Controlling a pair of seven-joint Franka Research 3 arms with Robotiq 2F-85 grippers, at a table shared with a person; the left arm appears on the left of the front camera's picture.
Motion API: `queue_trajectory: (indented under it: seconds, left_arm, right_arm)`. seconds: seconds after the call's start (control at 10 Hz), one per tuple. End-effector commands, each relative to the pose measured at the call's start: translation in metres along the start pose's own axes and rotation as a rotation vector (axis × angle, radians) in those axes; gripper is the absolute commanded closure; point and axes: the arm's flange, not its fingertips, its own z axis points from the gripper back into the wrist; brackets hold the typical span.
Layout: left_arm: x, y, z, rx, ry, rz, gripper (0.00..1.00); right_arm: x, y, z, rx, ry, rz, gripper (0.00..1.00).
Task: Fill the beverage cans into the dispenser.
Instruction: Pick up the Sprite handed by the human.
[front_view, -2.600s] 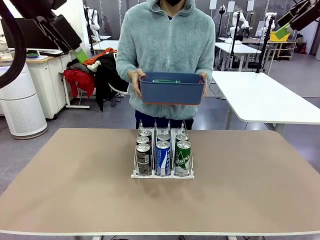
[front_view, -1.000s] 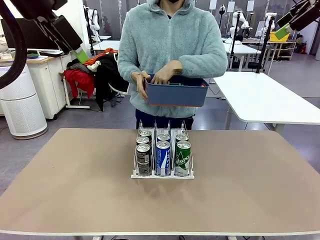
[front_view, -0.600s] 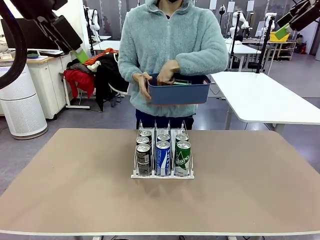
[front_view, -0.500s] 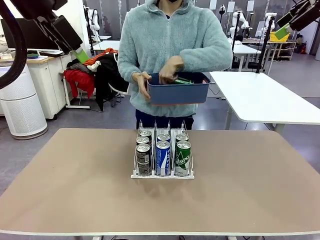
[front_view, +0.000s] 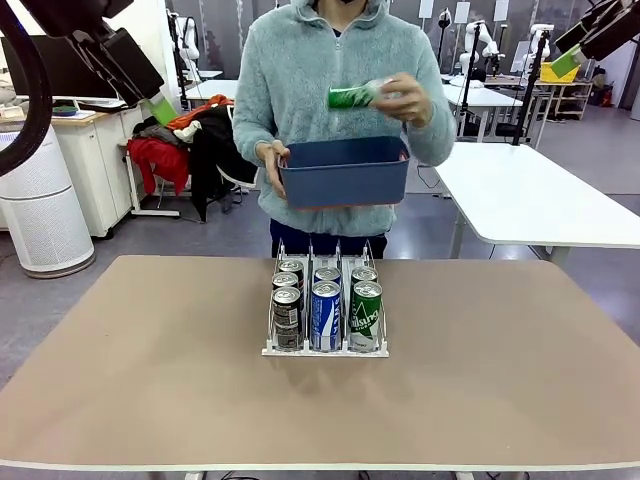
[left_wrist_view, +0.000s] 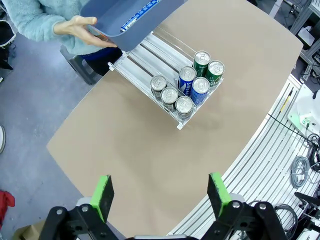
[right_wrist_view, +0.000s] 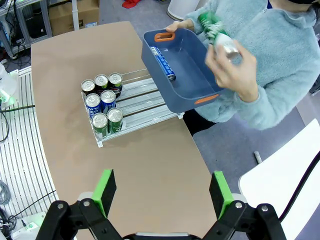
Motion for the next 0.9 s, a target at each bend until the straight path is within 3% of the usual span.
queue_trajectory:
  seconds: [0.0,0.8]
  left_arm:
    - [-0.0019,0.0006,0.0007,-0.004,0.002,0.000,0.00]
    - [-0.0019,0.0006,0.0007,-0.004,0.002,0.000,0.00]
  right_arm:
    - [-0.0009,0.0010,-0.0005,0.001,0.004,0.003,0.00]
    - [-0.0009,0.0010,-0.0005,0.001,0.004,0.003,0.00]
